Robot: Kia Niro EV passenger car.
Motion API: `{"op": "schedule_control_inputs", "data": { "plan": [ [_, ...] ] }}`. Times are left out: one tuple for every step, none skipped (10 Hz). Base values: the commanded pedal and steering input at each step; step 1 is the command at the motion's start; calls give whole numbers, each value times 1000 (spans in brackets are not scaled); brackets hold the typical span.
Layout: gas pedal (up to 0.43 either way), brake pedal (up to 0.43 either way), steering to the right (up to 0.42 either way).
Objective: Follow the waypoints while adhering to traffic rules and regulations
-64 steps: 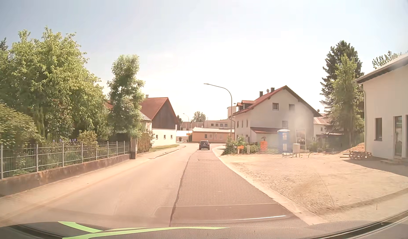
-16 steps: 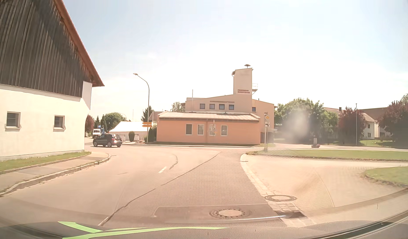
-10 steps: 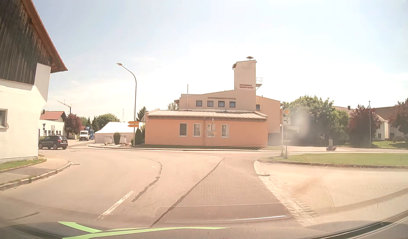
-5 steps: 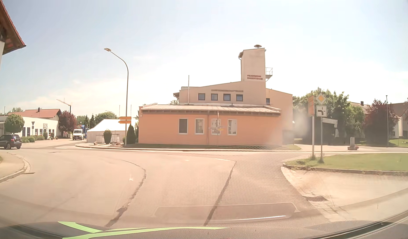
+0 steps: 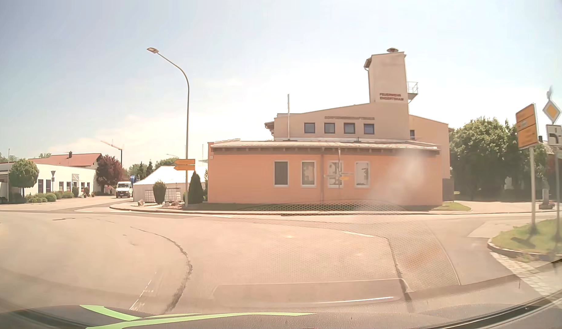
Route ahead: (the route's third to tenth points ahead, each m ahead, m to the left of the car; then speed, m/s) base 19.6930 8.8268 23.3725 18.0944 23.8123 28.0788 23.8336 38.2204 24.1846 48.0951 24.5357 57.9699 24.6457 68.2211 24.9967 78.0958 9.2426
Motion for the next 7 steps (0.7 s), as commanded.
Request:
{"op": "schedule_control_inputs", "data": {
  "plan": [
    [0,128,-137],
    [0,116,-146],
    [0,67,-158],
    [0,43,-168],
    [0,6,-183],
    [0,0,-197],
    [0,0,-207]
  ]
}}
